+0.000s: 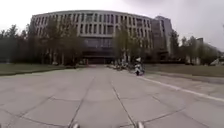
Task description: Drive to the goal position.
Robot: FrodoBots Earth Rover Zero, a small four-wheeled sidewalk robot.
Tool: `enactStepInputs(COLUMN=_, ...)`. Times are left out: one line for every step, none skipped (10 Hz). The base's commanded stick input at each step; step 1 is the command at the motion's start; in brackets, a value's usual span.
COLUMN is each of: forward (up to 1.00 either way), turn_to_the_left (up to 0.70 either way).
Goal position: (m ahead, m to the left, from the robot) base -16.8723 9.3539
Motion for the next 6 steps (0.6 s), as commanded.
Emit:
enactStepInputs(forward=0.50, turn_to_the_left=0.00)
enactStepInputs(forward=0.50, turn_to_the_left=0.00)
enactStepInputs(forward=0.50, turn_to_the_left=0.00)
enactStepInputs(forward=0.50, turn_to_the_left=0.00)
enactStepInputs(forward=0.50, turn_to_the_left=0.00)
enactStepInputs(forward=0.50, turn_to_the_left=0.00)
